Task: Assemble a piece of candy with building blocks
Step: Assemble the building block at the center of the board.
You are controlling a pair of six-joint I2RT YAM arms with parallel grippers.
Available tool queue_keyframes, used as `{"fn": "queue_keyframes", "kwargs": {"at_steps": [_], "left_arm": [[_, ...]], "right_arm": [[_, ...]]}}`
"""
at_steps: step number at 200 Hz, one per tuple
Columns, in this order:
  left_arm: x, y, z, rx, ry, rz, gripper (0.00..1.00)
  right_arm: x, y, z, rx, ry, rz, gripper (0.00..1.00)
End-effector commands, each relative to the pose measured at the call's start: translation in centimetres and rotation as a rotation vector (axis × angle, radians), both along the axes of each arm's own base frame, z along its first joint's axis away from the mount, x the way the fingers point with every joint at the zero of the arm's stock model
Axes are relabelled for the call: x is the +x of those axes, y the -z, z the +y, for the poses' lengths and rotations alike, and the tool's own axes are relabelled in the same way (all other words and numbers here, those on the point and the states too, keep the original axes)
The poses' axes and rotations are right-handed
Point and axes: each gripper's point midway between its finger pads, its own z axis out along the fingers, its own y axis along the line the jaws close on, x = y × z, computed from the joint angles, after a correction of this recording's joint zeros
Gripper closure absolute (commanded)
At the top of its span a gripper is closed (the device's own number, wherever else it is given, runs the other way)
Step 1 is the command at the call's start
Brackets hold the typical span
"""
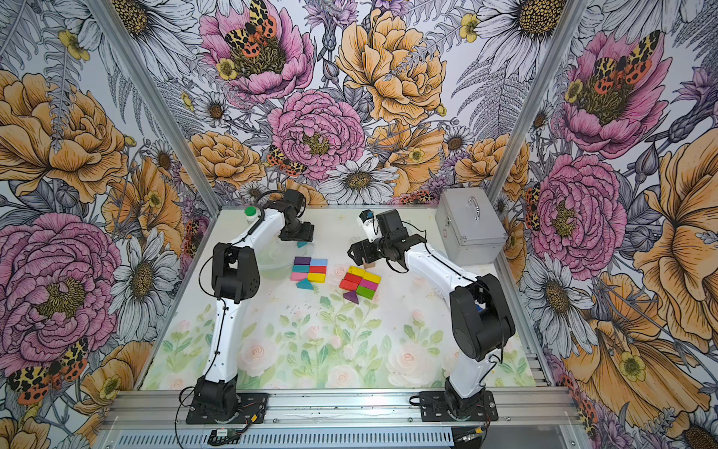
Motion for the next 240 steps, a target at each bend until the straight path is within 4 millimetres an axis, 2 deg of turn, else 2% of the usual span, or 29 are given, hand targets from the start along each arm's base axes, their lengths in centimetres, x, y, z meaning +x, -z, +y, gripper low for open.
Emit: {"fn": "queue_keyframes", "kwargs": {"at_steps": [1, 83, 157, 191, 240], "left_arm": [[1.0, -0.6, 0.2, -0.005, 0.010, -0.028, 0.28], [1.2, 0.4, 0.5, -0.006, -0.005, -0.011, 0.42], [1.0, 1.0, 0.4, -0.006, -0.001, 0.003, 0.46], [0.9, 1.2, 0.4, -0.001, -0.002, 0.008, 0.58], [0.6, 1.5, 0.5, 0.012, 0.001, 0.017, 0.66]], "right_arm": [[0.0, -0.5, 0.6, 0.006, -0.024, -0.026, 0.05], [0.1, -0.3, 0.6, 0.005, -0.025, -0.022, 0.05], [0.2, -0.2, 0.6, 0.006, -0.025, -0.020, 0.05], [0.2, -0.2, 0.5, 0.005, -0.022, -0.020, 0.05], [0.2, -0.2, 0.6, 0.007, -0.022, -0.018, 0.06]]}}
